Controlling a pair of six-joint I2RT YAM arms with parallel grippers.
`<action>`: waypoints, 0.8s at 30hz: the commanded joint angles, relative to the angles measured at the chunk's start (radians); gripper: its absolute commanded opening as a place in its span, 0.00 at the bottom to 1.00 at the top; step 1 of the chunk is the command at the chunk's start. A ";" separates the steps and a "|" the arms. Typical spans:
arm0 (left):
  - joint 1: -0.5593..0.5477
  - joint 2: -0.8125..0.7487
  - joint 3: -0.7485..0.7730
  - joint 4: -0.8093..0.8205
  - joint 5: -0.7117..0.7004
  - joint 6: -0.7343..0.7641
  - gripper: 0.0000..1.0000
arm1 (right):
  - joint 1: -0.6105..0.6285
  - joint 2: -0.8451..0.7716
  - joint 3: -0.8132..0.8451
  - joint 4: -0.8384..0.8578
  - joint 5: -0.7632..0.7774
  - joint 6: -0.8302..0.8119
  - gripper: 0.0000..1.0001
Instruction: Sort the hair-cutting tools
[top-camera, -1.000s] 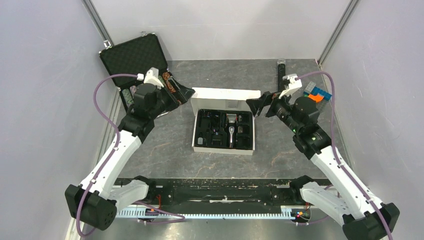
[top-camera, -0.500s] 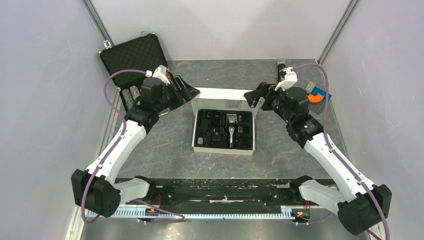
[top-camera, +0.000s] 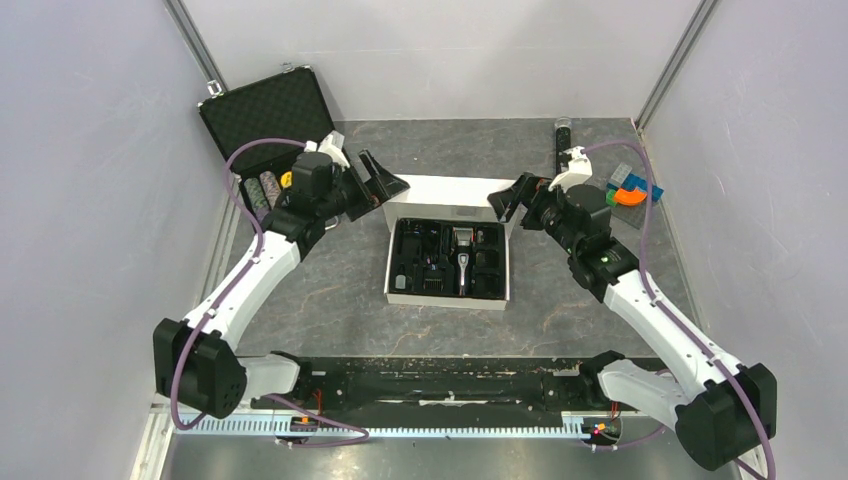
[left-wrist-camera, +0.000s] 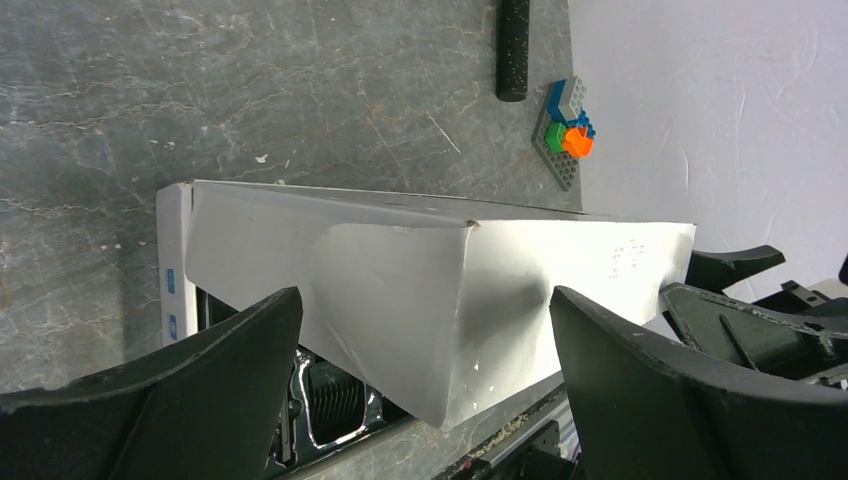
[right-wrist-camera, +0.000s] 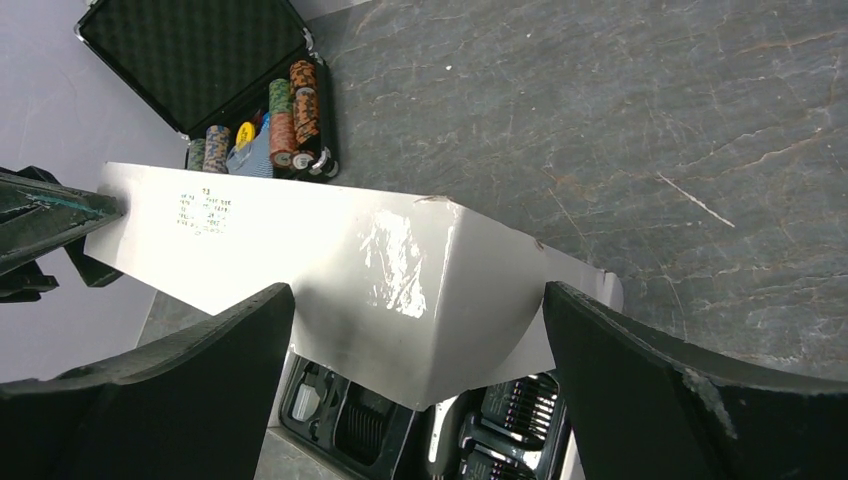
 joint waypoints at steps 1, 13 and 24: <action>-0.008 0.010 0.005 0.062 0.052 -0.047 1.00 | -0.003 0.009 -0.017 0.070 -0.019 0.017 0.98; -0.042 -0.004 -0.021 0.099 0.087 -0.105 1.00 | -0.003 0.013 -0.033 0.139 -0.125 0.083 0.98; -0.043 -0.046 -0.082 0.046 0.017 -0.053 1.00 | -0.003 -0.032 -0.110 0.114 -0.109 0.079 0.98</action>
